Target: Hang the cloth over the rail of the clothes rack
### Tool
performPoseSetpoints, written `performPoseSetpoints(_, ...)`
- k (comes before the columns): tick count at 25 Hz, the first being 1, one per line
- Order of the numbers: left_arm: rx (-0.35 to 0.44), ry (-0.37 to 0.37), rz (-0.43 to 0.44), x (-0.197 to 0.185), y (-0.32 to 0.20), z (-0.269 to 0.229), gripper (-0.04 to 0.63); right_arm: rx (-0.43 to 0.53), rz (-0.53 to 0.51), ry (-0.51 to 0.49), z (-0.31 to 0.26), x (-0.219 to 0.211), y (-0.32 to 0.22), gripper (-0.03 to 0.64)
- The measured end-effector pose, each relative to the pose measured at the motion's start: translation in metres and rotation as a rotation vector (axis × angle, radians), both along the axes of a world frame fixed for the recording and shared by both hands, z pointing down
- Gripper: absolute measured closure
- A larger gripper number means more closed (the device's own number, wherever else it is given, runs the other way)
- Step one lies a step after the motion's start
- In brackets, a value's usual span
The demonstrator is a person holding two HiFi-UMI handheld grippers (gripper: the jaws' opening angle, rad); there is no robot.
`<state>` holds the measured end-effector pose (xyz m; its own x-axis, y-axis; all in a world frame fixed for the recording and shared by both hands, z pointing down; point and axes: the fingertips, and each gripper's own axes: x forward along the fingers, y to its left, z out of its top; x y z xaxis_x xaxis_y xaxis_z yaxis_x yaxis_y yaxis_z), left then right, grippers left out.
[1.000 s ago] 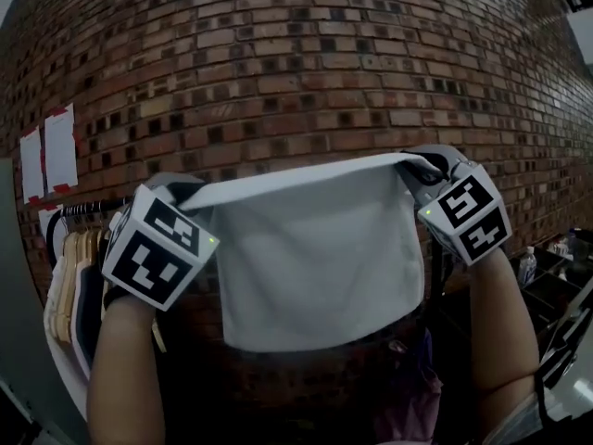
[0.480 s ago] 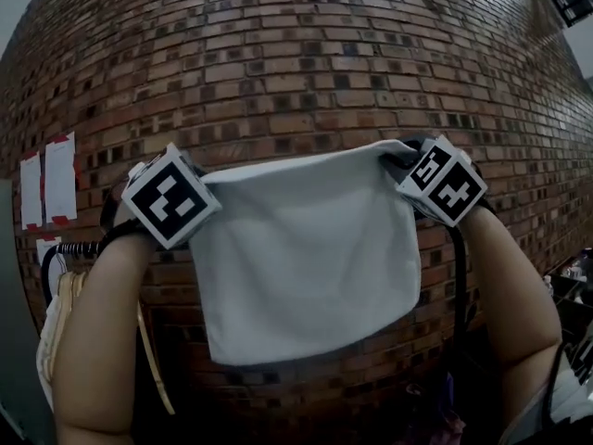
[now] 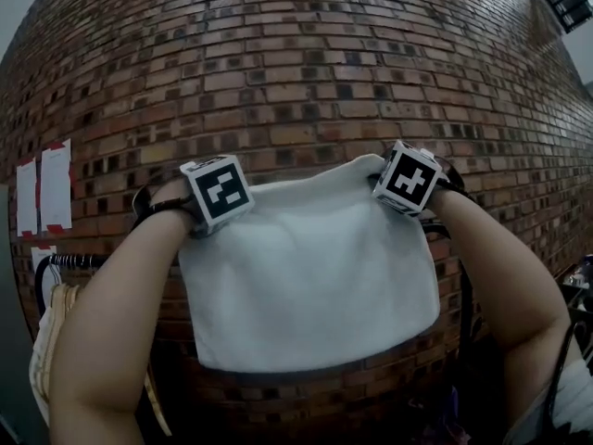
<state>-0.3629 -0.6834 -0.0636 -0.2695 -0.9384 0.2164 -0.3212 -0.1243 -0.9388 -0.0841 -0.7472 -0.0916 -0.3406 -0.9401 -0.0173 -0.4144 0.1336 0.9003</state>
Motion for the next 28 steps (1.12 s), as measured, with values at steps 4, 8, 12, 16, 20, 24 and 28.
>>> performPoseSetpoints(4, -0.055, -0.037, -0.042, -0.003, -0.018, 0.009, 0.572, -0.047, 0.037, 0.034, 0.010, -0.006, -0.020, 0.588)
performPoseSetpoints(8, -0.107, -0.075, -0.064, -0.004, -0.033, 0.019, 0.572, -0.121, 0.067, 0.064, 0.026, -0.010, -0.031, 0.589)
performPoseSetpoints(12, -0.165, -0.080, -0.052, -0.004, -0.046, 0.028, 0.572, -0.142, 0.147, 0.113, 0.030, -0.001, -0.043, 0.588)
performPoseSetpoints(16, -0.236, -0.075, -0.043, -0.006, -0.050, 0.039, 0.572, -0.183, 0.125, 0.169, 0.037, -0.008, -0.050, 0.588)
performPoseSetpoints(20, -0.299, -0.085, -0.035, -0.006, -0.052, 0.050, 0.572, -0.213, 0.140, 0.225, 0.047, -0.011, -0.052, 0.586)
performPoseSetpoints(24, -0.304, -0.060, -0.020, -0.005, -0.053, 0.055, 0.554, -0.223, 0.160, 0.261, 0.053, -0.009, -0.056, 0.492)
performPoseSetpoints(28, -0.289, -0.081, -0.034, -0.010, -0.055, 0.054, 0.364, -0.210, 0.189, 0.277, 0.053, -0.005, -0.055, 0.312)
